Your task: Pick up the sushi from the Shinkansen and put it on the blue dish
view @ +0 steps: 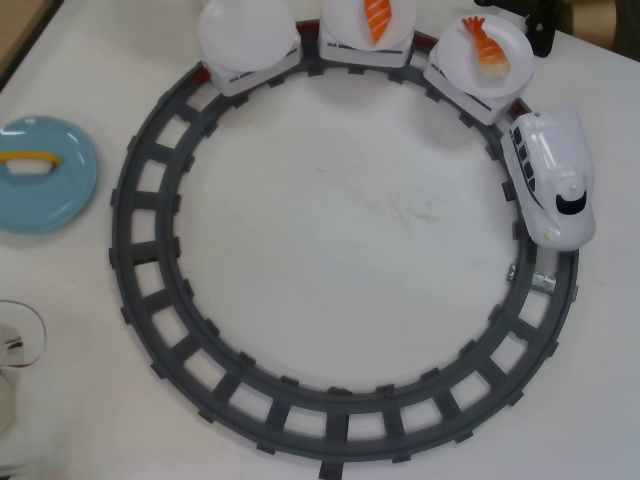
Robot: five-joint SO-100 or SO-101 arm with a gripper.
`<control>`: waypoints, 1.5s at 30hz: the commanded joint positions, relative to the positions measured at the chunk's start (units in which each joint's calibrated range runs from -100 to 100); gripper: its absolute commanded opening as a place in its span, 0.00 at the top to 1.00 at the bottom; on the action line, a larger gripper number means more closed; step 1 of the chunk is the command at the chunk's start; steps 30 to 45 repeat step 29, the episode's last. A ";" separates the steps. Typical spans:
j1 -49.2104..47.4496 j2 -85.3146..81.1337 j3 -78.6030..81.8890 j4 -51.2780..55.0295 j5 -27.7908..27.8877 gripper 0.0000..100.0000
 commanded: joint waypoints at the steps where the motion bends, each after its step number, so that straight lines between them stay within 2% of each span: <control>1: -0.37 -0.66 2.42 -2.61 -0.39 0.97; 14: -0.37 -0.82 11.53 -6.69 -0.39 0.97; 45: -0.37 -0.82 11.71 -6.77 -0.39 0.97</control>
